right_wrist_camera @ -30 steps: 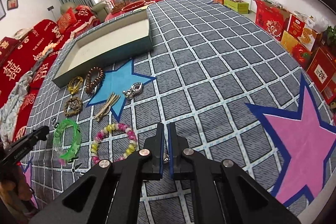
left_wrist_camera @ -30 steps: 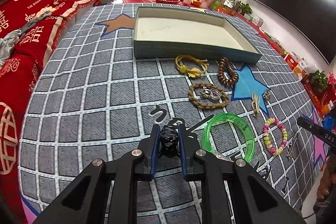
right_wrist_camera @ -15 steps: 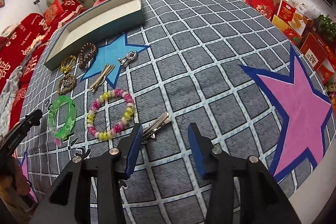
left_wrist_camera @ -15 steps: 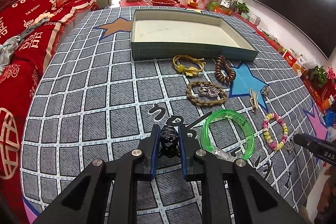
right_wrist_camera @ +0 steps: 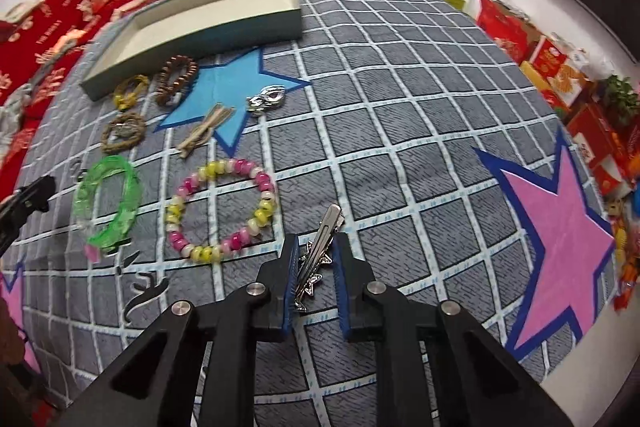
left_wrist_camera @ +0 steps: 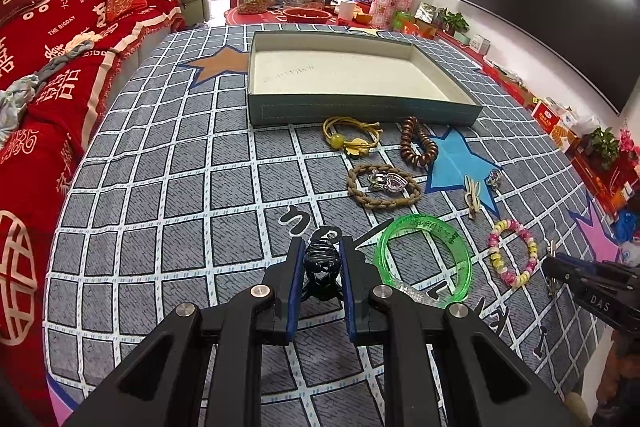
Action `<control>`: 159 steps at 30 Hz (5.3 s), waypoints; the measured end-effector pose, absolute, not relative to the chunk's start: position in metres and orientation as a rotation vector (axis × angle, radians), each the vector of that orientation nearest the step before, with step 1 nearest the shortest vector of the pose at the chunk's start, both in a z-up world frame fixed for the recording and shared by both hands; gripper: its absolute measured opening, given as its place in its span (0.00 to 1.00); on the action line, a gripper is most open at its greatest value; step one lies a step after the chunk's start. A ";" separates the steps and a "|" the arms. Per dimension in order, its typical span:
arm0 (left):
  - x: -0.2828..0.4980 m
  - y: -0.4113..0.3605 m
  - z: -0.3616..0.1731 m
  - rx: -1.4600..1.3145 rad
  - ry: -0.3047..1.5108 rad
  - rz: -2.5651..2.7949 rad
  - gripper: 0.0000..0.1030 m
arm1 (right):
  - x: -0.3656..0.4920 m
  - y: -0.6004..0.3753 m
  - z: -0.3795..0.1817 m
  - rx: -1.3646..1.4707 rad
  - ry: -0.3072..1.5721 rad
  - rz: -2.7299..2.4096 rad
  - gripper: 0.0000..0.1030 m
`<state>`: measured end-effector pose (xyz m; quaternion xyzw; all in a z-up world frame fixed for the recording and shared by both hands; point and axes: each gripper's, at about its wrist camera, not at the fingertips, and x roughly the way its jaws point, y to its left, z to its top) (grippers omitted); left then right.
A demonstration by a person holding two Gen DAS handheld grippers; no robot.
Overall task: Organize jewelry
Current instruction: 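Carry both clips over the teal tray with both tools, then open both tools to drop the clips into the tray, then move both tools back toward the green bangle and bead bracelet, then grasp the green bangle with the left tool while the right tool grasps the pink-yellow bead bracelet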
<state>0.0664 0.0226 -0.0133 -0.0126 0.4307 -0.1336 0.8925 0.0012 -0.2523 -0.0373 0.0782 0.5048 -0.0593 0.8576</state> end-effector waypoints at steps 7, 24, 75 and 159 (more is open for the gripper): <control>0.074 0.030 0.007 -0.052 0.892 -0.286 0.30 | 0.014 -0.264 -0.007 0.246 0.966 -0.003 0.18; 0.202 0.006 0.098 -0.050 0.803 -0.295 0.30 | 0.205 -0.251 0.086 0.258 0.871 0.273 0.18; 0.295 -0.030 0.034 0.070 0.811 -0.117 1.00 | 0.292 -0.265 0.039 0.383 0.898 0.223 0.79; 0.077 -0.046 -0.031 0.120 1.024 -0.353 0.21 | 0.043 -0.217 -0.035 -0.054 1.070 0.084 0.11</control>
